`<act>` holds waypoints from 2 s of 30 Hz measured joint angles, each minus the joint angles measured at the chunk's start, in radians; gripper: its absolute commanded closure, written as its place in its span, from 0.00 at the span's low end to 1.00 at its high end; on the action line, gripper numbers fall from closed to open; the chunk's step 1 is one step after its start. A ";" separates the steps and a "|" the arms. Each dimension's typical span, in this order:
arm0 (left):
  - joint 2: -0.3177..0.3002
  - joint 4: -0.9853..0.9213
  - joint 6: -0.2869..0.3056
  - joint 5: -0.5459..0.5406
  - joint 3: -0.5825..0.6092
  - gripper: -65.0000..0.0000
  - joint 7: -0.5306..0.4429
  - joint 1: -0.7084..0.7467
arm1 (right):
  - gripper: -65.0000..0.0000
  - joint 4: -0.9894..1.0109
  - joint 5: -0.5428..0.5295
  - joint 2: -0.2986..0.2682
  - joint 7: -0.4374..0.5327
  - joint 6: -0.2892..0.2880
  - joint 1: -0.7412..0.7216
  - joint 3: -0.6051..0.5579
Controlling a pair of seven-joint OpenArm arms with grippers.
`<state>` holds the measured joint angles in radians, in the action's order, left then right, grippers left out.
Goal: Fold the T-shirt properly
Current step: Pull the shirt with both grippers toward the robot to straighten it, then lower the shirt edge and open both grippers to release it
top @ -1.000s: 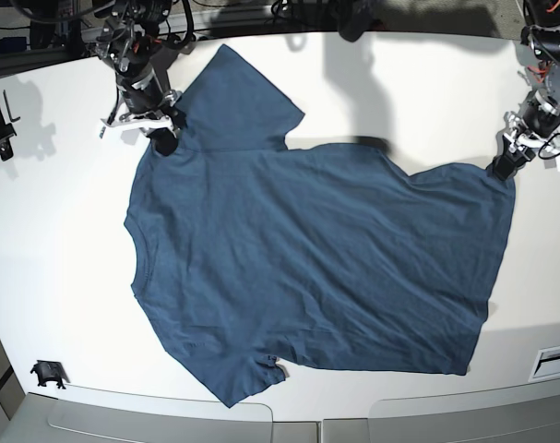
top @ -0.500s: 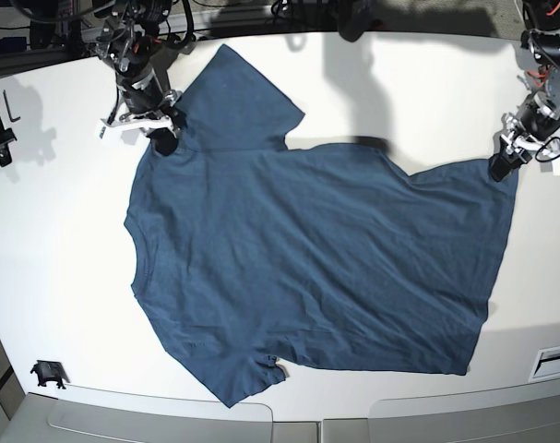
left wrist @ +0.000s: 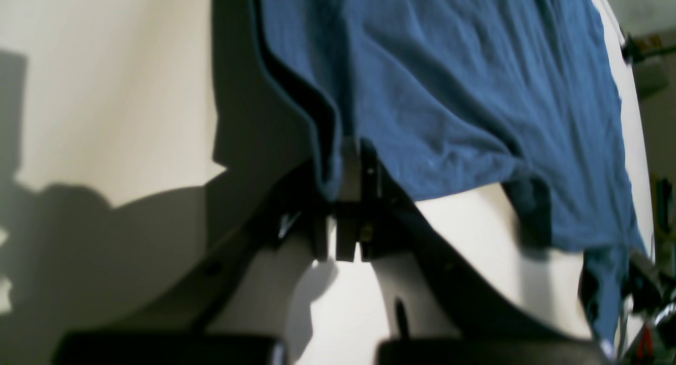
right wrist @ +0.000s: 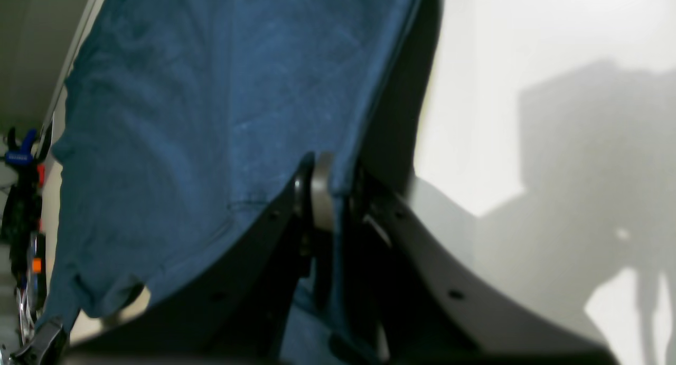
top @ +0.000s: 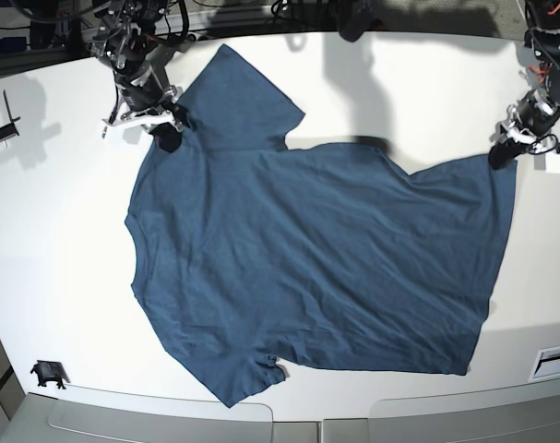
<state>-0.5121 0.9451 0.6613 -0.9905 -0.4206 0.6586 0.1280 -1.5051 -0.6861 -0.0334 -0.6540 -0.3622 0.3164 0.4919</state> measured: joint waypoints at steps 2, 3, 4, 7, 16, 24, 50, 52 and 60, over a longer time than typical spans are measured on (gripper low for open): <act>-0.008 0.000 0.021 -0.015 -0.007 1.00 0.000 0.024 | 1.00 0.000 -0.003 -0.018 -0.014 -0.007 0.008 0.000; -0.010 0.000 0.024 -0.024 -0.016 1.00 0.000 0.038 | 1.00 -0.001 -0.003 -0.026 -0.017 -0.009 0.016 0.000; -0.009 0.000 0.030 -0.035 -0.032 1.00 0.003 0.049 | 1.00 -0.003 -0.002 -0.031 -0.019 -0.009 0.021 0.000; -0.009 0.001 0.031 -0.103 -0.088 1.00 0.049 0.083 | 1.00 -0.021 -0.003 -0.039 -0.023 -0.009 0.049 0.006; -0.003 0.033 0.029 -0.311 -0.262 1.00 0.217 0.231 | 1.00 -0.131 -0.108 -0.055 -0.120 -0.051 0.178 0.088; 0.002 0.286 0.028 -0.318 -0.346 1.00 0.233 0.428 | 1.00 -0.226 -0.234 -0.055 -0.157 -0.092 0.299 0.183; 0.102 0.515 0.028 -0.353 -0.446 1.00 0.253 0.619 | 1.00 -0.254 -0.520 -0.055 -0.259 -0.211 0.479 0.256; 0.103 0.515 0.028 -0.349 -0.446 1.00 0.247 0.594 | 1.00 -0.255 -0.513 -0.055 -0.261 -0.218 0.433 0.256; 0.104 0.515 0.028 -0.208 -0.443 1.00 0.206 0.446 | 1.00 -0.256 -0.162 -0.060 -0.140 -0.213 0.208 0.078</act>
<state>-0.4080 1.4597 0.6895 -1.1980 -0.8635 0.8646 0.5739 -1.7607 -0.8482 -0.0937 -0.7940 -0.5755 0.5240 0.5701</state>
